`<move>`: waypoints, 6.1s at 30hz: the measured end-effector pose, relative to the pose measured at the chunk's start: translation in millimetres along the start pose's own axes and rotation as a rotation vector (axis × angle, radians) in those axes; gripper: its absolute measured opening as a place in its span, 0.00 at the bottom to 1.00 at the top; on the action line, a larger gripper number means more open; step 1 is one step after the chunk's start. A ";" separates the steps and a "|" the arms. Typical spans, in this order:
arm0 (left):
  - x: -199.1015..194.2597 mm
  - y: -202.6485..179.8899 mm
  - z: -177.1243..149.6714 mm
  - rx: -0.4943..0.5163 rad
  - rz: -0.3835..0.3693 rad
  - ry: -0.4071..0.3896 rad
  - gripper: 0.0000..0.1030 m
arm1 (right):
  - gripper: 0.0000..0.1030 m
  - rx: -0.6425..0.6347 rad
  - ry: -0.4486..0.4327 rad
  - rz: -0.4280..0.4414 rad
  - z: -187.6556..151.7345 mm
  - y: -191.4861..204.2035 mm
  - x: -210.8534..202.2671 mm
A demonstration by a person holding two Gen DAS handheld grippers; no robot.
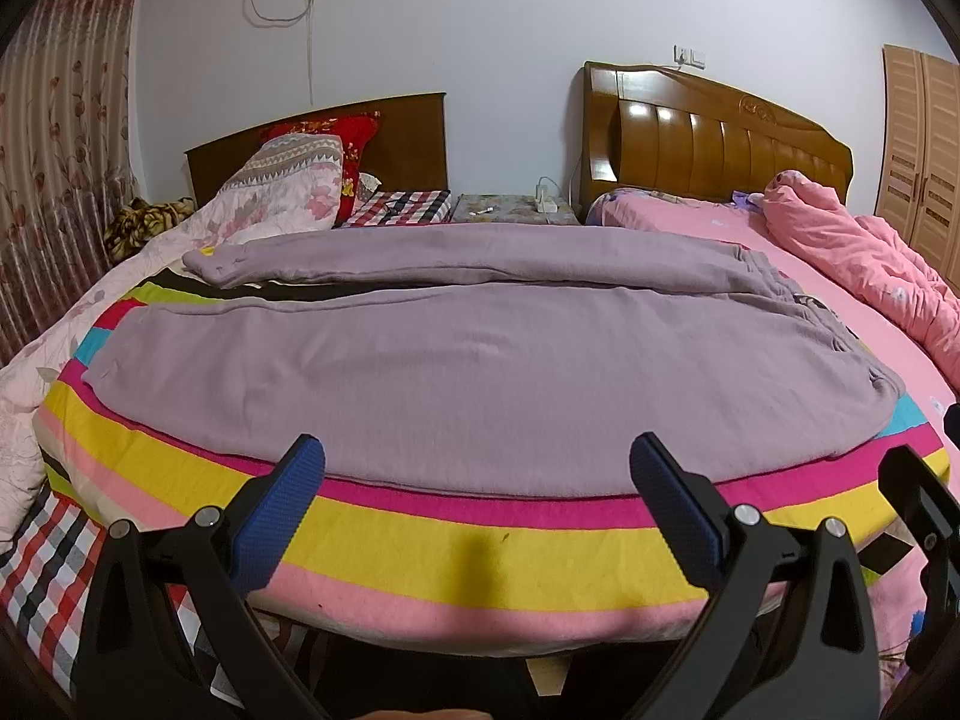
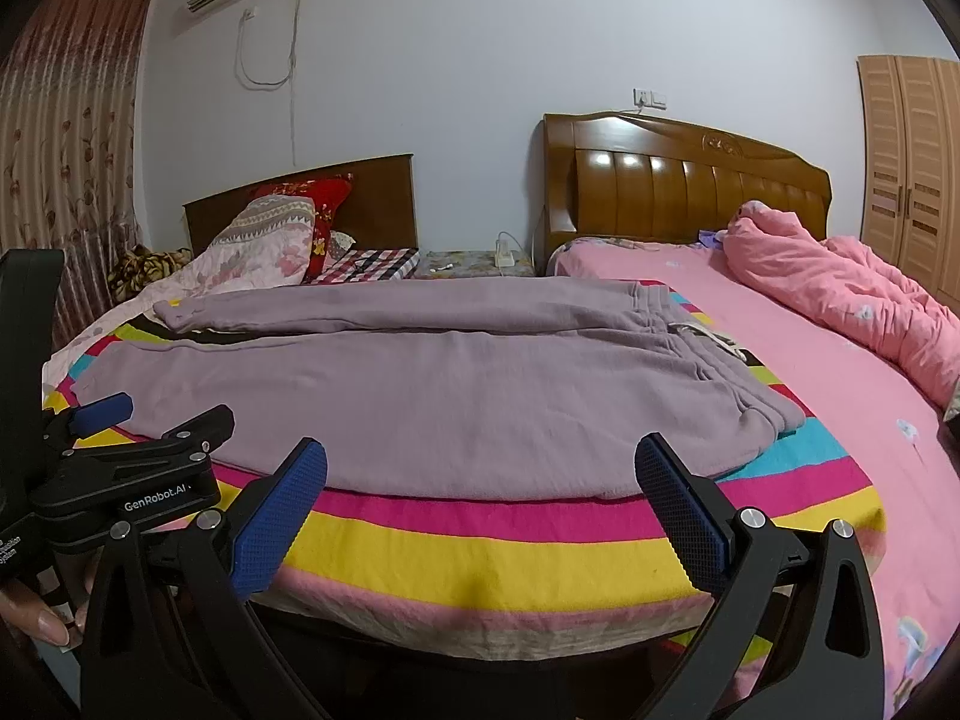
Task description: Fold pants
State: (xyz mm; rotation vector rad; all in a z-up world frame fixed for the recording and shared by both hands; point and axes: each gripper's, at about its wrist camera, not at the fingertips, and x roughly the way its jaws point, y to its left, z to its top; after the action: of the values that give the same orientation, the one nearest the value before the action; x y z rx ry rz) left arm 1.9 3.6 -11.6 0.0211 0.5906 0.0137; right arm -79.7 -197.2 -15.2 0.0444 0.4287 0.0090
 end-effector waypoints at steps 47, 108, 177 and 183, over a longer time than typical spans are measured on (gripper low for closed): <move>418.0 -29.6 250.8 0.409 -0.434 0.367 0.98 | 0.72 -0.327 0.643 0.455 205.8 -153.5 548.1; 187.9 36.2 107.7 -0.532 -0.455 0.250 0.00 | 0.27 0.063 0.250 0.194 52.1 -168.3 165.8; 262.0 24.8 142.7 -0.765 -0.782 0.346 0.05 | 0.72 0.781 0.260 0.319 39.6 -152.0 245.5; 261.9 35.3 126.8 -0.730 -0.719 0.364 0.17 | 0.11 0.959 0.120 0.158 38.3 -191.2 235.1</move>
State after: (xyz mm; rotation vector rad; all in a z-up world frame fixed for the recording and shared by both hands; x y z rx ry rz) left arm 289.7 41.8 -51.2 -0.9182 0.9007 -0.4736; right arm 150.0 -385.5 -86.6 1.0255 0.5171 -0.0394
